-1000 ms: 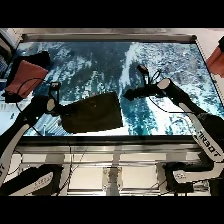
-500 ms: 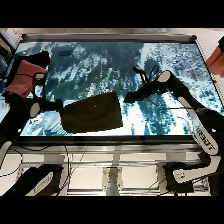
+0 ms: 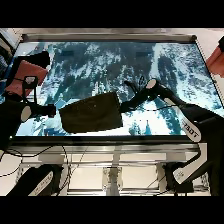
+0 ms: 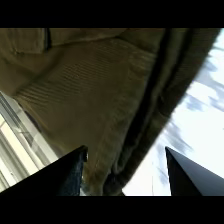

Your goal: Fold the clothes and pants, and hang the long-sleeved shirts on hangers.

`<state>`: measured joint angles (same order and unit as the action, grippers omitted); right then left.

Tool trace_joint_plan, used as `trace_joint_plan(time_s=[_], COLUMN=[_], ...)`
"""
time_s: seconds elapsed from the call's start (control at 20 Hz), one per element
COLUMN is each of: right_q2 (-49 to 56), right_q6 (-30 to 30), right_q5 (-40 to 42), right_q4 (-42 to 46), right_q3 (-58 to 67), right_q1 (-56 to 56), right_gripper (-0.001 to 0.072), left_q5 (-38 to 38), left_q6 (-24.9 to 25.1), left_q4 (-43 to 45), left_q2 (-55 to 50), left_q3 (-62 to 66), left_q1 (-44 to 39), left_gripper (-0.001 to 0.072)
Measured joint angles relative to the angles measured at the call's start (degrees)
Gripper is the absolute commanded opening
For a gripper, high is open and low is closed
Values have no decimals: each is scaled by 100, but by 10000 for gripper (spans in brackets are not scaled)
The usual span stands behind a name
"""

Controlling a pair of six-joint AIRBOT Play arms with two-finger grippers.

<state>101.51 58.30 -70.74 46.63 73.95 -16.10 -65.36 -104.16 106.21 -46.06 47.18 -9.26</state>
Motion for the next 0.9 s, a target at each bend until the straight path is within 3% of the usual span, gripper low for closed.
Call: trace_joint_plan(time_s=[0.5,0.65,0.75,0.9], right_q2=[437,479,494,487], right_q6=[-232,-350,-396,-452], right_q5=[472,798,953,1043], right_q4=[-737,-898,-1003,-1121], right_q3=[9,4,2,17], right_q1=[-260,-358,-483,-601], right_gripper=[529,186,26,24], left_q5=[-68,-70,-70,-72], left_q6=[-46,-48,-50,-52], left_q4=[0,0,-2,-13], left_q2=[15,15,15,17], left_q3=[0,0,0,0], left_q1=[0,0,0,0], left_gripper=[663,662,663,662])
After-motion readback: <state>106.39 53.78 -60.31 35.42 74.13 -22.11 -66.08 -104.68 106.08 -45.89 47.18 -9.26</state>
